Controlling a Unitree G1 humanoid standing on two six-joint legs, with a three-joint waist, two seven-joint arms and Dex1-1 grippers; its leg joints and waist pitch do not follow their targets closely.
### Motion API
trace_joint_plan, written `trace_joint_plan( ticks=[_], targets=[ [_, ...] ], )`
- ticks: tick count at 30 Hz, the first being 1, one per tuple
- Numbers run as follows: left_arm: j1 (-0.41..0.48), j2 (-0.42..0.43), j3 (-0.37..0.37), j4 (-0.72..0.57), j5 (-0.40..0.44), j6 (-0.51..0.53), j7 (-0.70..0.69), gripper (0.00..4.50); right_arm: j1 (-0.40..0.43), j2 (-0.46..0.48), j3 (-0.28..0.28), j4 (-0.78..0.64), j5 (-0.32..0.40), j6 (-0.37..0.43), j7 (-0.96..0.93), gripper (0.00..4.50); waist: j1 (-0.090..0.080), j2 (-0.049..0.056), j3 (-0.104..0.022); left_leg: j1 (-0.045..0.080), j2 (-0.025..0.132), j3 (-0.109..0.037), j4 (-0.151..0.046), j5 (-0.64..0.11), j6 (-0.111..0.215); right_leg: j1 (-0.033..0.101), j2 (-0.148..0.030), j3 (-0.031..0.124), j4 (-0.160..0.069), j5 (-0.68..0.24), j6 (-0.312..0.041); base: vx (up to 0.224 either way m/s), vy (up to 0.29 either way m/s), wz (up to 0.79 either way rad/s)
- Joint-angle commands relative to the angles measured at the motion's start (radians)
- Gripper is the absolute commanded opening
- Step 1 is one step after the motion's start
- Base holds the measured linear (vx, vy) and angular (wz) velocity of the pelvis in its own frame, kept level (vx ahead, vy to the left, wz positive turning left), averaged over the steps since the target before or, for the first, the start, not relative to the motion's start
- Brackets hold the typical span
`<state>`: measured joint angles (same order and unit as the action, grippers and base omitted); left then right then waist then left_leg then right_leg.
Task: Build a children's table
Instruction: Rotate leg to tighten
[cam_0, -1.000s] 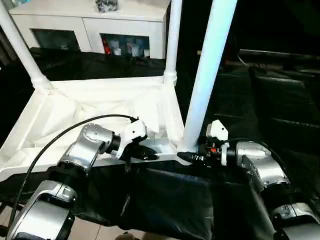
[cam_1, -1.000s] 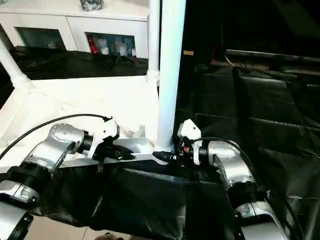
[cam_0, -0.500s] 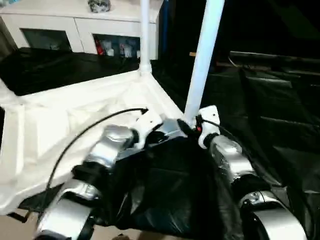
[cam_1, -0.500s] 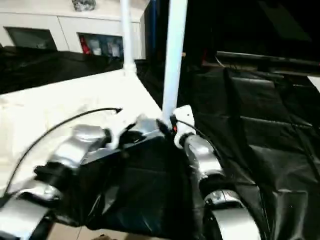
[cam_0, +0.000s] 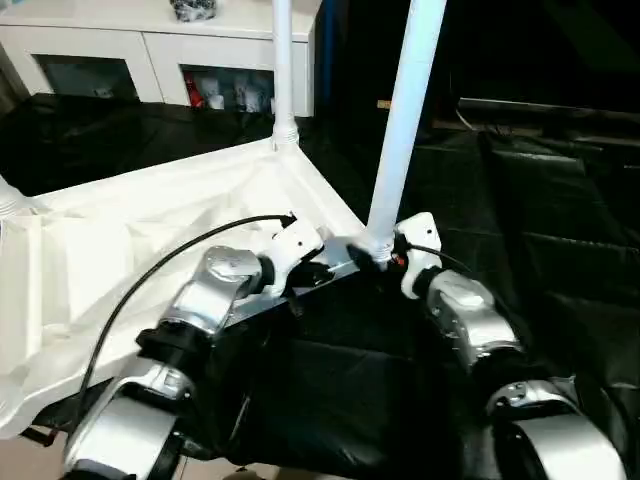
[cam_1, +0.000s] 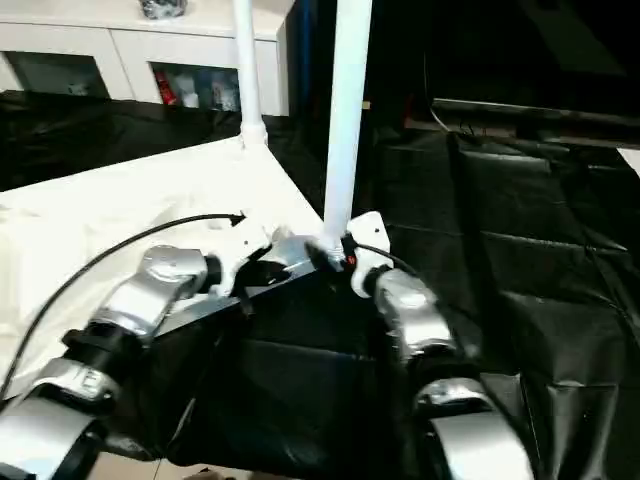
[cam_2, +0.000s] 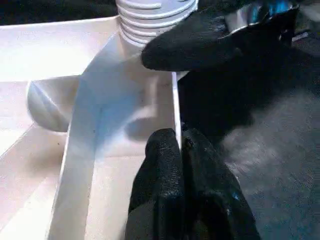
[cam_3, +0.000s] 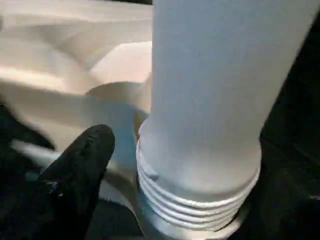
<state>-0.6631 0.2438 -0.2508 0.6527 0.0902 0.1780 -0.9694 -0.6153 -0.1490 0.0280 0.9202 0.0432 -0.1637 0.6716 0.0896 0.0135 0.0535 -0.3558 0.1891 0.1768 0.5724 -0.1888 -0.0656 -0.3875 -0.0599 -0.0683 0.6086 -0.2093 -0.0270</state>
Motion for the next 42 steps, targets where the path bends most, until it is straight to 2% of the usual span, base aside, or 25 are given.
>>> trace_joint_plan(
  ticks=[1,3,6,11,15,25,26,28,32,35,39,42],
  targets=[
    [0.002,0.002,-0.025,-0.04,-0.029,-0.032,-0.086,0.0,0.026,-0.005,0.054,0.009,-0.021,0.016,0.104,4.17,0.005,0.007,-0.064,0.0,0.048,-0.013,-0.057,-0.128,0.074,0.055,-0.092,0.054,-0.058,0.032,-0.273,0.0,0.0,0.0],
    [0.005,0.022,-0.021,-0.044,-0.04,-0.033,-0.123,0.0,0.034,-0.029,0.055,-0.004,-0.016,0.012,0.16,4.17,0.008,0.009,-0.063,0.0,0.05,-0.012,-0.056,-0.13,0.082,0.053,-0.091,0.051,-0.058,0.022,-0.276,0.0,0.0,0.0],
    [0.007,0.057,-0.021,-0.045,-0.051,-0.065,-0.181,0.0,0.045,-0.065,0.063,-0.034,0.001,0.012,0.254,4.17,0.013,0.01,-0.061,0.004,0.053,-0.013,-0.059,-0.168,0.073,0.052,-0.093,0.051,-0.065,-0.044,-0.272,0.0,0.0,0.0],
    [0.023,0.098,-0.02,-0.067,-0.084,-0.061,-0.267,0.0,0.073,-0.109,0.095,-0.081,0.012,-0.003,0.375,4.17,0.022,0.013,-0.061,0.006,0.056,-0.013,-0.06,-0.171,0.063,0.049,-0.093,0.052,-0.063,-0.05,-0.273,0.0,0.0,0.0],
    [0.035,0.112,-0.021,-0.084,-0.1,-0.054,-0.301,0.0,0.091,-0.128,0.108,-0.117,0.023,0.005,0.447,4.17,0.024,0.01,-0.063,0.003,0.054,-0.013,-0.058,-0.154,0.07,0.052,-0.092,0.051,-0.06,-0.027,-0.273,0.0,0.0,0.0],
    [0.062,0.149,-0.031,-0.125,-0.128,-0.03,-0.393,0.0,0.112,-0.138,0.115,-0.172,0.07,0.052,0.55,3.43,0.028,0.009,-0.063,0.003,0.055,-0.014,-0.058,-0.149,0.076,0.05,-0.093,0.051,-0.059,-0.046,-0.276,0.0,0.0,0.0],
    [0.063,0.15,-0.032,-0.129,-0.129,-0.027,-0.395,0.0,0.113,-0.137,0.115,-0.173,0.071,0.056,0.555,3.23,0.028,0.008,-0.063,0.003,0.055,-0.014,-0.058,-0.148,0.075,0.05,-0.093,0.05,-0.06,-0.048,-0.275,0.0,0.0,0.0],
    [0.063,0.149,-0.03,-0.128,-0.124,-0.029,-0.39,0.0,0.113,-0.131,0.113,-0.171,0.07,0.063,0.552,3.23,0.028,0.007,-0.063,0.003,0.055,-0.014,-0.057,-0.142,0.074,0.05,-0.094,0.051,-0.059,-0.047,-0.276,0.0,0.0,0.0],
    [0.061,0.141,-0.026,-0.115,-0.11,-0.04,-0.356,0.0,0.119,-0.117,0.111,-0.177,0.071,0.078,0.532,2.88,0.028,0.006,-0.064,0.003,0.054,-0.013,-0.056,-0.132,0.073,0.051,-0.093,0.05,-0.059,-0.043,-0.272,0.0,0.0,0.0],
    [0.048,0.121,-0.023,-0.084,-0.082,-0.04,-0.273,0.0,0.123,-0.093,0.096,-0.171,0.062,0.081,0.438,2.81,0.026,0.007,-0.062,0.004,0.054,-0.013,-0.058,-0.143,0.064,0.048,-0.093,0.051,-0.061,-0.065,-0.264,0.0,0.0,0.0],
    [0.023,0.072,-0.008,-0.048,-0.059,-0.011,-0.145,0.0,0.108,-0.046,0.076,-0.124,0.018,0.082,0.238,2.76,0.019,0.004,-0.054,0.011,0.051,-0.015,-0.066,-0.206,0.024,0.044,-0.096,0.054,-0.078,-0.204,-0.233,0.0,0.0,0.0],
    [-0.009,-0.008,0.003,-0.016,-0.024,0.048,0.032,0.0,0.082,0.052,0.04,-0.078,0.009,0.108,0.009,2.76,0.011,0.006,-0.053,0.016,0.051,-0.017,-0.07,-0.221,0.0,0.041,-0.095,0.058,-0.082,-0.25,-0.213,0.0,0.0,0.0]
  ],
)
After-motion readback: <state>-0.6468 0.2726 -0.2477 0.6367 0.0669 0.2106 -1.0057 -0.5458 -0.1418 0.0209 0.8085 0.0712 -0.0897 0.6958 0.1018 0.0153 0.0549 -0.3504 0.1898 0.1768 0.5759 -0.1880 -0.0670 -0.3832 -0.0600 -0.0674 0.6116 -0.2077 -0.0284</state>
